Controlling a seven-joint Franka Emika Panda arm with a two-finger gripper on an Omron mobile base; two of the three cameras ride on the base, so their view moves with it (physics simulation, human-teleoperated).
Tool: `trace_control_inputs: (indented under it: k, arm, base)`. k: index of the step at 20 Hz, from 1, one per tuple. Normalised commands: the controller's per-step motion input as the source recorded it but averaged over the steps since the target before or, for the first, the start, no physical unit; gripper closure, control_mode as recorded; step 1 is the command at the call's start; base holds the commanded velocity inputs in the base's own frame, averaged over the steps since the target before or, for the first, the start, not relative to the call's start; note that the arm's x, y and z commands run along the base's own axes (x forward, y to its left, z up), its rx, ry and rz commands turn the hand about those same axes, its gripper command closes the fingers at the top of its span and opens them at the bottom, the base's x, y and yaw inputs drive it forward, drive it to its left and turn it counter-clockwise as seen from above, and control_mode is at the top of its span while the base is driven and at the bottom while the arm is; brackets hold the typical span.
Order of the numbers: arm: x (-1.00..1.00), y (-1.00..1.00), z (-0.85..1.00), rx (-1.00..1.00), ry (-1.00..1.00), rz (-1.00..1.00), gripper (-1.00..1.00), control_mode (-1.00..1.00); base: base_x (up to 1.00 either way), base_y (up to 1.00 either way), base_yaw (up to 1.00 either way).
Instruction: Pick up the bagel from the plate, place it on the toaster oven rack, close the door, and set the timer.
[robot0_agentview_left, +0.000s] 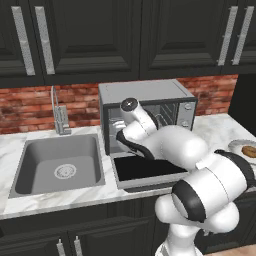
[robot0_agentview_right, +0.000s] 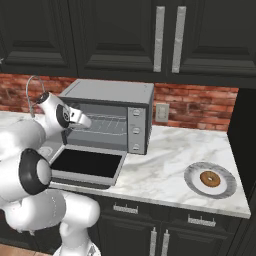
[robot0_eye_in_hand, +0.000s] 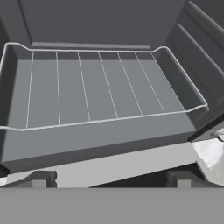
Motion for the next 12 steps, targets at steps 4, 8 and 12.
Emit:
trace_control_inputs:
  k: [4,8,12]
  arm:
    - [0.49,0.00,-0.30,0.00,-0.03,0.00,-1.00,-1.00]
    - [0.43,0.00,-0.20,0.00,0.00,0.00,-1.00,-1.00]
    - [0.37,0.00,-0.01,0.00,0.00,0.00,-1.00,-1.00]
  base:
    - [0.00,0.00,0.00]
    - [0.00,0.00,0.00]
    - [0.00,0.00,0.00]
